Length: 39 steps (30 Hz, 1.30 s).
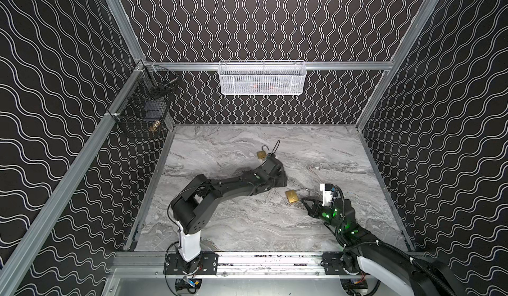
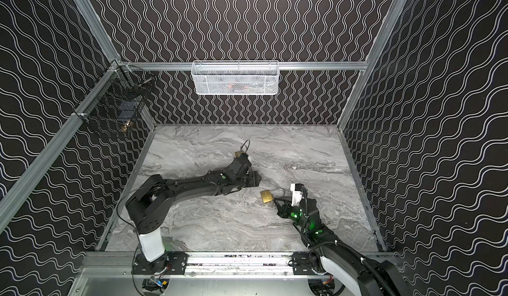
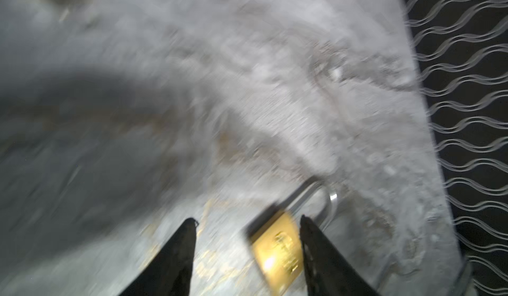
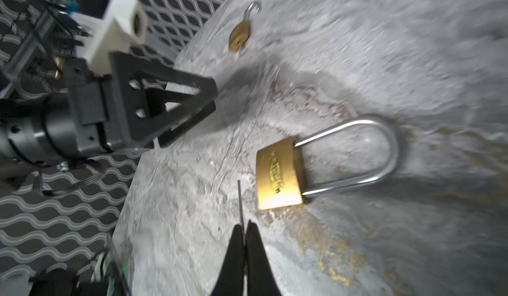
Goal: Unlock with the key
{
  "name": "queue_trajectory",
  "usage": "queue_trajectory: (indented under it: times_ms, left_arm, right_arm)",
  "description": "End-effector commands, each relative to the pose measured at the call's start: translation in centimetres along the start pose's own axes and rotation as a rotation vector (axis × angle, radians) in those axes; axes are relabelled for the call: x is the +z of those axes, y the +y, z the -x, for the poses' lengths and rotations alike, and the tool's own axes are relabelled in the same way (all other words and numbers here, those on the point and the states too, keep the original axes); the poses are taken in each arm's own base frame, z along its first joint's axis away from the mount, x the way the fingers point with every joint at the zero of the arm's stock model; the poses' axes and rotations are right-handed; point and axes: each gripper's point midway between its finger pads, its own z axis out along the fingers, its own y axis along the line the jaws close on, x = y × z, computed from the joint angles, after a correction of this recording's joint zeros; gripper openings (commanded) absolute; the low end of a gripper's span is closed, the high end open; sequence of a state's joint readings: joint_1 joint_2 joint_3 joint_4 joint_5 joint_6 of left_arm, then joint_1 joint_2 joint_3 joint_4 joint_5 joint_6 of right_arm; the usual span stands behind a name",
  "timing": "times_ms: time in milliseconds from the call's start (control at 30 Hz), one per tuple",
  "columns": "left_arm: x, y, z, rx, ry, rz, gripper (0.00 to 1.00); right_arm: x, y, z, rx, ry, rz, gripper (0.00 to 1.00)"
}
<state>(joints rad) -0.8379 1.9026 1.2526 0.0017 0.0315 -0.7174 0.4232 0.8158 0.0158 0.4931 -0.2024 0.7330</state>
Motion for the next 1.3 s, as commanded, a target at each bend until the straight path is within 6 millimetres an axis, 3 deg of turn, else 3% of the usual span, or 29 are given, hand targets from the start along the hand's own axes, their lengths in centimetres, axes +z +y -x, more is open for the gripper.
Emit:
queue_trajectory:
  times_ms: [0,33,167,333,433,567,867,967,1067,1167,1267]
  left_arm:
    - [0.4,-2.4,-1.8,0.246,0.105,-0.131,0.67]
    - [0.4,-2.6,-2.5,0.296,0.126,-0.155,0.69]
    - [1.0,-0.4,-3.7,0.408,0.187,-0.064,0.76]
    - [1.8,-2.7,-4.7,0.391,0.193,-0.253,0.77]
    - [2.6,-2.8,-5.2,0.375,0.209,-0.289,0.79]
    - [2.8,-1.6,-6.5,0.369,0.262,-0.275,0.81]
    - [0.4,-0.9,-9.2,0.267,0.288,-0.337,0.80]
    - [-0.4,-0.3,-8.4,0.238,0.235,-0.289,0.80]
    - [-0.9,1.0,-6.6,0.230,0.174,-0.120,0.80]
    - [-1.0,1.2,-5.0,0.284,0.148,0.030,0.80]
    - [0.3,1.0,-4.6,0.290,0.212,0.099,0.79]
  right_arm:
    - [-0.6,-2.8,0.3,0.099,-0.036,-0.155,0.00]
    - [-0.8,-2.8,-0.1,0.124,-0.032,-0.148,0.00]
    - [-1.3,-4.0,-1.4,0.216,-0.011,-0.180,0.00]
    - [0.0,-4.4,-3.0,0.228,0.117,-0.227,0.00]
    - [1.2,-4.5,-3.5,0.245,0.157,-0.225,0.00]
    - [2.4,-4.5,-3.0,0.234,0.155,-0.232,0.00]
    - [5.7,-3.9,-1.4,0.138,0.182,-0.230,0.00]
    - [7.0,-3.1,-0.8,0.115,0.195,-0.192,0.00]
    - [7.3,-2.7,-0.2,0.086,0.187,-0.183,0.00]
    - [6.2,-3.2,0.8,0.037,0.160,-0.239,0.00]
    - [4.1,-4.0,2.0,0.016,0.127,-0.321,0.00]
